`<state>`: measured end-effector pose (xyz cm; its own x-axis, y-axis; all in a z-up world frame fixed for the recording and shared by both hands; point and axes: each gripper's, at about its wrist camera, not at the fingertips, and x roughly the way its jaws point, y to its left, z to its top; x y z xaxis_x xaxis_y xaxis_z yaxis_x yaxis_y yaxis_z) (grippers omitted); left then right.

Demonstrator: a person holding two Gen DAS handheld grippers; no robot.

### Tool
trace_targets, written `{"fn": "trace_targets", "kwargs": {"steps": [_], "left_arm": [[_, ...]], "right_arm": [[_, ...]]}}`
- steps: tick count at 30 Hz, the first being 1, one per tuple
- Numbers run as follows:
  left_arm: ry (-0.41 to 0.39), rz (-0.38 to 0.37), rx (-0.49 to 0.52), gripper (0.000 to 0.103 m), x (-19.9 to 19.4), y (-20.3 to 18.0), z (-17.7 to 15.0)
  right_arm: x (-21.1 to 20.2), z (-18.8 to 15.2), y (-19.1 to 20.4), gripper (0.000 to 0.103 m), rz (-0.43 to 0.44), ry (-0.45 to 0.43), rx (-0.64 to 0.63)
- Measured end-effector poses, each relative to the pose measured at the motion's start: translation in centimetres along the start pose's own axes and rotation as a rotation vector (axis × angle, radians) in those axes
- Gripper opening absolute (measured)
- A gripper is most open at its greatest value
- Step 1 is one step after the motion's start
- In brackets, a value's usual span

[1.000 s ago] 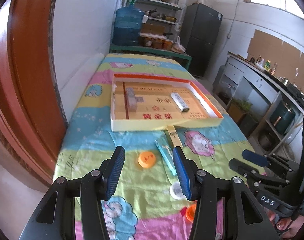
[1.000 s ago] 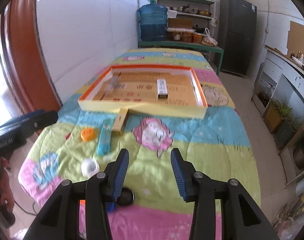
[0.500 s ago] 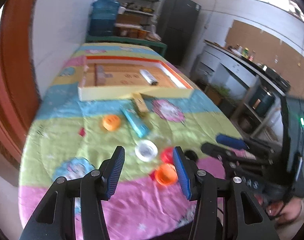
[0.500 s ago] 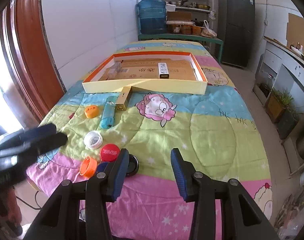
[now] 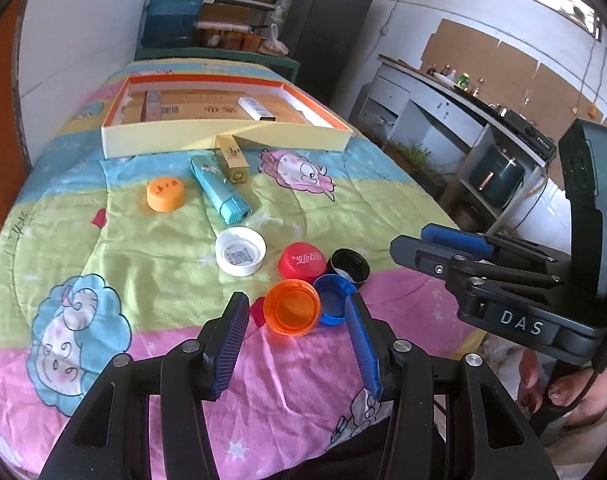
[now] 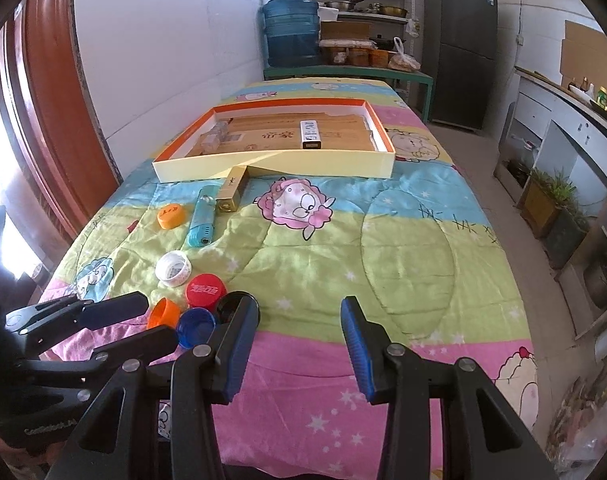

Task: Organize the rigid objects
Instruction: 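Grasp the orange cap with the left tool while the right tool grasps the black cap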

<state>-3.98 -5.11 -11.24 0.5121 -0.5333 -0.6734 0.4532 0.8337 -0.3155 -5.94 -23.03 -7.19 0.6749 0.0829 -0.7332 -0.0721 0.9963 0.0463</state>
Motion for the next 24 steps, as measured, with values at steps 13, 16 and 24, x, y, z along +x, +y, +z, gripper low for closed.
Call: {"fn": "trace_targets", "kwargs": {"steps": [13,16,24], "left_arm": [[-0.013,-0.033,-0.025,0.032,0.1,0.7,-0.2],[-0.034,-0.025,-0.026,0.032,-1.0,0.7,-0.2],[-0.089,0.021,-0.058,0.032,-2.9,1.9,0.8]], "right_arm": [[0.6,-0.2,0.0,0.043,0.015,0.022,0.001],[0.6,-0.3,0.1,0.043,0.030,0.023,-0.001],[1.0,-1.1,1.3,0.043,0.043,0.062,-0.073]]}}
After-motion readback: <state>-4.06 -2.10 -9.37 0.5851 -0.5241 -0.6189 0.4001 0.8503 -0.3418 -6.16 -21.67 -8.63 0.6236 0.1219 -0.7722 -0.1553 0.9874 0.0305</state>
